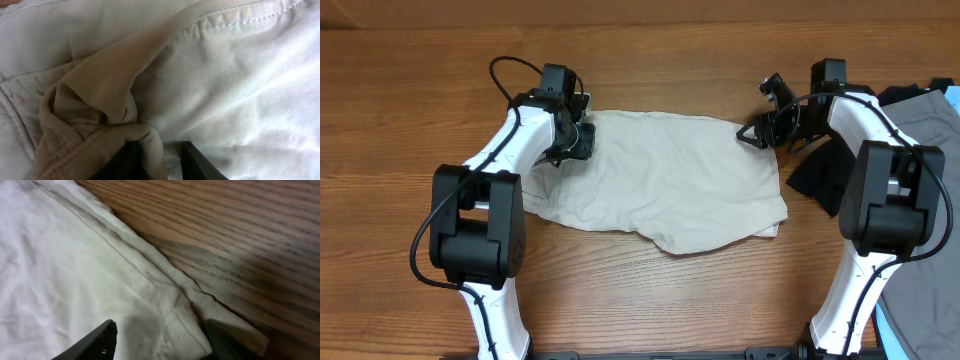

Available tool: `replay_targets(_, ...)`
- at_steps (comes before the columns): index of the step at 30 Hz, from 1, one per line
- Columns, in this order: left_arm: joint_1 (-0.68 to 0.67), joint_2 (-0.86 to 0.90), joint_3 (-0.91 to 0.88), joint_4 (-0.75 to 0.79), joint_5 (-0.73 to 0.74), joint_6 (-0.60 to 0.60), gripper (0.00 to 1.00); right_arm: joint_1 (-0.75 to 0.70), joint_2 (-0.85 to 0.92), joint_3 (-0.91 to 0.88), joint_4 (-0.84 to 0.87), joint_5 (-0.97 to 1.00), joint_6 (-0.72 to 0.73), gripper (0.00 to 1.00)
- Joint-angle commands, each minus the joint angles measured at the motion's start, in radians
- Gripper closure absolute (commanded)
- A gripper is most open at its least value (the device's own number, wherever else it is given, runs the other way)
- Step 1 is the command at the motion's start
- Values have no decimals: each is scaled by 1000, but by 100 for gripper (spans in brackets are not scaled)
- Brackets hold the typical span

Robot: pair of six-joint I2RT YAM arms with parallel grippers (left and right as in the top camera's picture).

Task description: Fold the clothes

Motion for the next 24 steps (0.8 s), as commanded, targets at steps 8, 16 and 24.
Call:
replay_targets(8,34,88,-36,-21,-130,14,69,5,-10,7,5,52,-3,67)
replay_targets(16,34,85,-1,-65,-130,14,90,5,-16,27,13,-10,-2,96)
replay_targets(24,31,84,304,-353,-127,14,96,5,-107,72,-84,-24,107,96)
